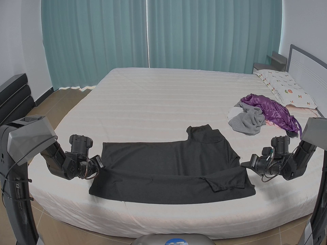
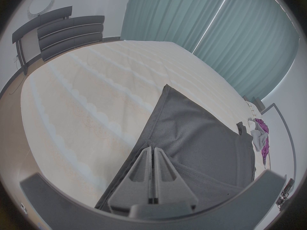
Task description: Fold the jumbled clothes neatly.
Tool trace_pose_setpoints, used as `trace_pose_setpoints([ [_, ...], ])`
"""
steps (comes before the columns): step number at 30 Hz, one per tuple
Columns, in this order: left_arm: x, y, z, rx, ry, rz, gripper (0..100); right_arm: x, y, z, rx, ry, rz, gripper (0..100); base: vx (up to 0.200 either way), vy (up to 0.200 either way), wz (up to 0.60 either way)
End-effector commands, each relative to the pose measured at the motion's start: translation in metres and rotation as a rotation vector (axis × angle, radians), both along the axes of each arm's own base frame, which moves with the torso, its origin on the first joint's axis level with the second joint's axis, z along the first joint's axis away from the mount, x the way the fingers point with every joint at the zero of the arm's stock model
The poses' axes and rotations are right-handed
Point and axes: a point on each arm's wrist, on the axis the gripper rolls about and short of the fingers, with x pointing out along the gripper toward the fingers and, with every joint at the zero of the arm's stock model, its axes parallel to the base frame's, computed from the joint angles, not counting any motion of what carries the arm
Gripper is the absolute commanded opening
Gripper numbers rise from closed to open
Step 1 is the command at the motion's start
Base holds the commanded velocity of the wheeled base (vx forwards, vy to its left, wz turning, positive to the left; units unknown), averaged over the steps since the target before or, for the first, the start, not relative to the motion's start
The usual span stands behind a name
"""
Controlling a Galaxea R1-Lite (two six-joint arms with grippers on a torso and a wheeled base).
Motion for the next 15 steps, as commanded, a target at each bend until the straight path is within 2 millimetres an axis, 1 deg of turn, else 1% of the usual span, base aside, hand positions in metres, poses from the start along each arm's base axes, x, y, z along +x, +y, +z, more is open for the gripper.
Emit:
trace_pose_setpoints([
  [1, 0.003, 0.0, -0.01, 0.002, 0.019, 0.001, 0, 0.006, 0.0, -0.011, -0.004, 0.023, -0.004, 0, 0.0, 0.0, 0.0],
  [4, 0.006, -0.001, -0.013, 0.002, 0.021, 0.001, 0, 0.012, 0.0, -0.016, -0.012, 0.026, -0.012, 0, 0.0, 0.0, 0.0],
  [8, 0.008, -0.001, -0.02, 0.003, 0.03, 0.001, 0, 0.013, 0.001, -0.022, -0.013, 0.039, -0.011, 0, 0.0, 0.0, 0.0],
  [9, 0.009, -0.001, -0.021, 0.003, 0.03, 0.001, 0, 0.013, 0.001, -0.023, -0.013, 0.043, -0.011, 100, 0.0, 0.0, 0.0],
  [11, 0.011, -0.001, -0.024, 0.001, 0.032, 0.001, 0, 0.014, 0.001, -0.025, -0.012, 0.045, -0.012, 100, 0.0, 0.0, 0.0],
  [12, 0.013, -0.001, -0.025, -0.001, 0.03, 0.003, 100, 0.015, 0.0, -0.025, -0.012, 0.043, -0.014, 100, 0.0, 0.0, 0.0],
  [15, 0.014, -0.001, -0.023, -0.008, 0.023, 0.006, 100, 0.013, 0.0, -0.02, -0.01, 0.035, -0.013, 100, 0.0, 0.0, 0.0],
])
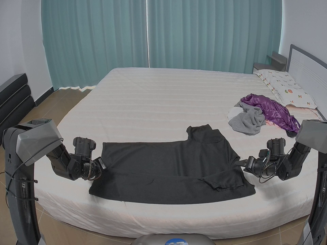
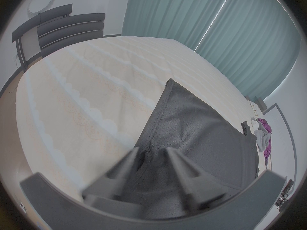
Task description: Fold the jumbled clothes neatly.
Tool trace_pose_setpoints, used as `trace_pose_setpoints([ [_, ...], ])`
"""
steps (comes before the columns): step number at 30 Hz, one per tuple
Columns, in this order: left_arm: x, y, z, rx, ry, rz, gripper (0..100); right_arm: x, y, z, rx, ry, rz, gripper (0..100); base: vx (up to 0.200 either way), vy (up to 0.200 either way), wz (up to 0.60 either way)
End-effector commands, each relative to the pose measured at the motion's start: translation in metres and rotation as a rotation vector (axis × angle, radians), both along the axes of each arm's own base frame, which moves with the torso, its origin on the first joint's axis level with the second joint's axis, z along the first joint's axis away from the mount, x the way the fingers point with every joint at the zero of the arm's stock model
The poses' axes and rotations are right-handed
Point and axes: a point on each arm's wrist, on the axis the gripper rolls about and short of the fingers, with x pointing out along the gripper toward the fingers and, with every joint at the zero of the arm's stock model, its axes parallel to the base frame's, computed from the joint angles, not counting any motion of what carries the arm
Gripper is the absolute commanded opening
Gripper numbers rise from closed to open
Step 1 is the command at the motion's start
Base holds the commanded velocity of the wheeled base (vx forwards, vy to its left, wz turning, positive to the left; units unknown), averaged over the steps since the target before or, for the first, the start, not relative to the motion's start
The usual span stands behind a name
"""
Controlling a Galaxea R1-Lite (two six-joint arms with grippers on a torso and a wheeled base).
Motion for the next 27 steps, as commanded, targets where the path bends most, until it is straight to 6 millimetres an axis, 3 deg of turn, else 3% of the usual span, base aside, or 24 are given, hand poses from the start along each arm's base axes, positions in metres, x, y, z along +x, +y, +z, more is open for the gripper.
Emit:
trace_pose_setpoints([
  [1, 0.002, 0.0, -0.003, -0.004, 0.002, 0.002, 100, -0.002, 0.0, 0.006, 0.004, -0.01, -0.002, 100, 0.0, 0.0, 0.0],
  [5, 0.0, 0.001, 0.001, -0.026, -0.007, 0.026, 100, -0.014, 0.004, 0.029, 0.045, -0.025, -0.024, 100, 0.0, 0.0, 0.0],
  [9, -0.006, 0.011, 0.028, -0.083, -0.058, 0.08, 100, -0.04, 0.021, 0.043, 0.098, 0.028, -0.084, 100, 0.0, 0.0, 0.0],
  [13, -0.015, 0.018, 0.041, -0.108, -0.072, 0.093, 100, -0.058, 0.038, 0.039, 0.108, 0.093, -0.124, 100, 0.0, 0.0, 0.0],
  [16, -0.034, 0.023, 0.048, -0.174, -0.049, 0.098, 100, -0.074, 0.062, 0.03, 0.126, 0.169, -0.221, 100, 0.0, 0.0, 0.0],
  [23, -0.043, 0.026, 0.046, -0.24, -0.036, 0.099, 100, -0.071, 0.078, 0.003, 0.047, 0.214, -0.309, 100, 0.0, 0.0, 0.0],
  [27, -0.043, 0.027, 0.043, -0.239, -0.032, 0.104, 100, -0.066, 0.082, 0.001, 0.019, 0.201, -0.33, 100, 0.0, 0.0, 0.0],
])
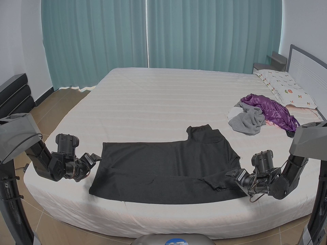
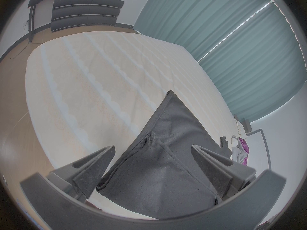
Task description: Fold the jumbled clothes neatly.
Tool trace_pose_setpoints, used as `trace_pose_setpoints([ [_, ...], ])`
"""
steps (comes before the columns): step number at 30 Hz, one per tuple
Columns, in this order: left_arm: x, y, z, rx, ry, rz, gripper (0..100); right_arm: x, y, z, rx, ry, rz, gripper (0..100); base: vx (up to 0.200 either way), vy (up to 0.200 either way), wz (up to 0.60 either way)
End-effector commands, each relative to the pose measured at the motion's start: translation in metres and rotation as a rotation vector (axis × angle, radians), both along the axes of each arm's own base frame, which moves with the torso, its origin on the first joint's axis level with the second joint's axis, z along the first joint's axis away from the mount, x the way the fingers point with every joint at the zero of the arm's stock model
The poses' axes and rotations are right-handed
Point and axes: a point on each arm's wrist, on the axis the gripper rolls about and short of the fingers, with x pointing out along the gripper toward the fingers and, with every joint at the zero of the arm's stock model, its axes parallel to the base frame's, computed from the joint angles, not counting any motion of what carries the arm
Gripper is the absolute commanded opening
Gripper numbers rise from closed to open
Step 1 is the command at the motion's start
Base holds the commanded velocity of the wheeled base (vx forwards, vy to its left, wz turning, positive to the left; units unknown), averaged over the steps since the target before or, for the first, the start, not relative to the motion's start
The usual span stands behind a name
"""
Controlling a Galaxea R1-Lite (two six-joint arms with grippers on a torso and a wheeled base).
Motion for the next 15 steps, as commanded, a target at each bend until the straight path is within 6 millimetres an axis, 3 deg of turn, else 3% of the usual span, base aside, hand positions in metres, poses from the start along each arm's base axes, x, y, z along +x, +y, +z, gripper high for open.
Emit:
trace_pose_setpoints([
  [1, -0.004, 0.002, 0.003, -0.003, -0.005, 0.006, 100, 0.005, 0.011, -0.015, -0.035, 0.022, 0.005, 100, 0.0, 0.0, 0.0],
  [11, -0.003, 0.003, 0.003, 0.0, -0.008, 0.009, 100, 0.018, 0.017, -0.027, -0.098, 0.001, -0.039, 100, 0.0, 0.0, 0.0],
  [12, -0.003, 0.003, 0.003, 0.0, -0.008, 0.009, 100, 0.017, 0.017, -0.028, -0.098, 0.003, -0.039, 0, 0.0, 0.0, 0.0],
  [15, -0.003, 0.003, 0.003, 0.0, -0.008, 0.009, 100, 0.02, 0.017, -0.027, -0.093, -0.005, -0.046, 0, 0.0, 0.0, 0.0],
])
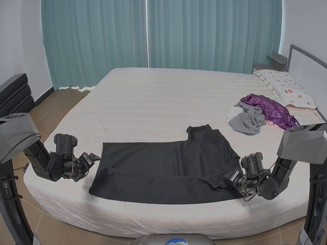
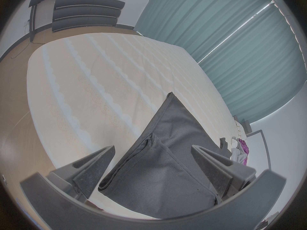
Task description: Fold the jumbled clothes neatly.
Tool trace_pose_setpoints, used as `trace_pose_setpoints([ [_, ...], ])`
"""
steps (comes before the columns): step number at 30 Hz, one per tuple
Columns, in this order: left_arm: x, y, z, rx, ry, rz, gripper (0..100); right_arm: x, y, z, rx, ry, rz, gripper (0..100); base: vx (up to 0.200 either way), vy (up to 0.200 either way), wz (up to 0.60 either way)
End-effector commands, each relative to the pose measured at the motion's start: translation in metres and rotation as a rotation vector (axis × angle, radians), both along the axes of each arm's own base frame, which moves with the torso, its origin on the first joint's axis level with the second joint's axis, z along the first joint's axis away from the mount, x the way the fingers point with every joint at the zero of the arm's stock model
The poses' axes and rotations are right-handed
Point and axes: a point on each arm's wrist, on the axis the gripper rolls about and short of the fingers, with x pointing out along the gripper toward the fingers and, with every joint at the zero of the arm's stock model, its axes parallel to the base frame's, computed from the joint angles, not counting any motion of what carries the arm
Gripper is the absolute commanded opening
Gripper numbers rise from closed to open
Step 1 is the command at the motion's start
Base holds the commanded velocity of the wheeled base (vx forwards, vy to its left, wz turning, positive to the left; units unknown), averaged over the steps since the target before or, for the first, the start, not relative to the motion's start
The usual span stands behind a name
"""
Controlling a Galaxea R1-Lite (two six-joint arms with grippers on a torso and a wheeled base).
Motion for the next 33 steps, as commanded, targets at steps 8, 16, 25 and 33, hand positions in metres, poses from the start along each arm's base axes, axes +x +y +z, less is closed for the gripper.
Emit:
trace_pose_setpoints([
  [8, 0.0, 0.0, 0.0, 0.001, 0.0, 0.001, 100, -0.003, -0.003, 0.007, 0.007, -0.011, -0.009, 0, 0.0, 0.0, 0.0],
  [16, -0.001, 0.0, 0.0, 0.005, 0.003, 0.003, 100, -0.01, -0.005, 0.025, 0.019, -0.041, -0.006, 0, 0.0, 0.0, 0.0],
  [25, -0.001, 0.0, 0.0, 0.006, 0.003, 0.004, 100, -0.034, -0.007, 0.035, 0.045, -0.014, 0.006, 0, 0.0, 0.0, 0.0],
  [33, -0.001, 0.0, -0.001, 0.007, 0.005, 0.003, 100, -0.05, -0.008, 0.029, 0.036, 0.04, 0.031, 100, 0.0, 0.0, 0.0],
])
